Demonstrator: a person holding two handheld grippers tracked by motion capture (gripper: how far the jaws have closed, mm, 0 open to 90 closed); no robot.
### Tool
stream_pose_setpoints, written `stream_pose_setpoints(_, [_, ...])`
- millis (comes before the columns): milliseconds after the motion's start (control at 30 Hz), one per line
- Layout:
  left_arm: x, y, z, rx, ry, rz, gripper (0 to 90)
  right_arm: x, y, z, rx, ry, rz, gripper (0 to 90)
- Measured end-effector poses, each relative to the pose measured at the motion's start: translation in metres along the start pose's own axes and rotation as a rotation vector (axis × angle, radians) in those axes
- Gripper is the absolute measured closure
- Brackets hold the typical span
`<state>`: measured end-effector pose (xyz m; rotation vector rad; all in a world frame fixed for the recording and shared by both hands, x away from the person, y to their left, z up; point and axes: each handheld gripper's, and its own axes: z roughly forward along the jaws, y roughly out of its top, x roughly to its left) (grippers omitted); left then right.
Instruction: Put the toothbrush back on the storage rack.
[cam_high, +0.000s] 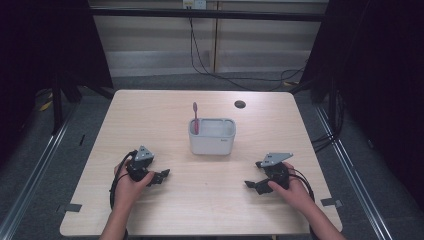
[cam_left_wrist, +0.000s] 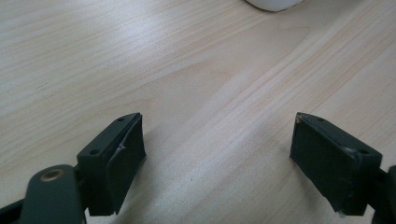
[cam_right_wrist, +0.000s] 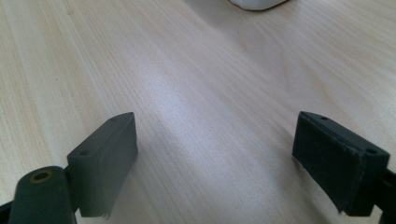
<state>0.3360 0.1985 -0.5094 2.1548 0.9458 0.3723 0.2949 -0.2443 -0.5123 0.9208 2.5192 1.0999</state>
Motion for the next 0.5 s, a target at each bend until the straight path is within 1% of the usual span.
stream_pose_setpoints(100, [-0.0012,0.0001,0.0008,0.001,-0.001,0.003,16.2,0.0000,0.0000,0.0000,0.000,0.000,-0.001,13.6])
stream_pose_setpoints(133, [-0.0018,0.0005,0.0008,0.010,0.006,0.017,15.8,-0.0001,0.0000,0.0000,0.000,0.001,-0.001,13.6])
stream_pose_setpoints(500, [-0.0018,0.0005,0.0009,0.009,0.006,0.018,15.5,0.0000,0.0000,0.0000,0.000,0.000,-0.001,13.6])
